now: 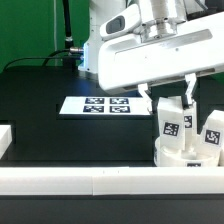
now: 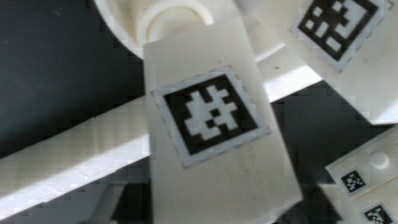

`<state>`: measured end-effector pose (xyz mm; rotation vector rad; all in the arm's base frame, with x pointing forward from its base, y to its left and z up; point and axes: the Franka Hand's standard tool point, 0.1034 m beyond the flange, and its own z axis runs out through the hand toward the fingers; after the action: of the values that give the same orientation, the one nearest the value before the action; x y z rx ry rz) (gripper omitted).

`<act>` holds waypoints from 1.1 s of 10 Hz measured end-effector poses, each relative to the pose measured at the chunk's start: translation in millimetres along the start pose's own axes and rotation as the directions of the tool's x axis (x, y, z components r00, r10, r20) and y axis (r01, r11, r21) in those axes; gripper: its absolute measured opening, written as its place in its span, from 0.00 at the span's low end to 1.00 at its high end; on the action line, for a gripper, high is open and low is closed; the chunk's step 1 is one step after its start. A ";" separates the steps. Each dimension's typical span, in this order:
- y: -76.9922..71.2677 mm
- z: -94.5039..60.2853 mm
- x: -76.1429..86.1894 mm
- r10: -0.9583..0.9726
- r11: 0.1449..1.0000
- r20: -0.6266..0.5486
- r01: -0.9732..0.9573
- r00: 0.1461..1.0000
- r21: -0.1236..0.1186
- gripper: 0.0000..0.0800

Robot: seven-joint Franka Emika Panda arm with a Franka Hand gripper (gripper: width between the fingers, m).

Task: Assemble stool

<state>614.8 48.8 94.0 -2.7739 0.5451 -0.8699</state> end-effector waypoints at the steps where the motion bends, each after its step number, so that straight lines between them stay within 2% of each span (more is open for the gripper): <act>1: -0.9 0.7 -0.4 0.001 1.000 0.018 -0.001 1.000 0.001 0.41; 2: -0.6 1.6 -2.0 0.001 1.000 0.025 -0.001 1.000 0.001 0.53; 3: -0.6 1.7 -2.1 0.001 1.000 0.025 -0.001 1.000 0.001 0.70; 4: -0.4 1.8 -2.2 0.001 1.000 0.026 -0.001 1.000 0.001 0.78; 6: 1.1 -1.6 2.5 -0.007 1.000 0.024 0.007 1.000 -0.001 0.81; 9: 5.4 -15.6 21.6 -0.033 0.999 0.051 0.034 0.998 -0.003 0.81; 11: -0.7 -22.9 31.0 -0.033 0.999 0.088 0.032 0.996 0.007 0.81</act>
Offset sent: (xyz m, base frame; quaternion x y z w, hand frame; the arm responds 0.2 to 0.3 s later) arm 0.0000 0.0000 0.0000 0.0000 0.0000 0.0000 1.0000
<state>625.3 35.7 128.7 -2.8079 0.4833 -0.7503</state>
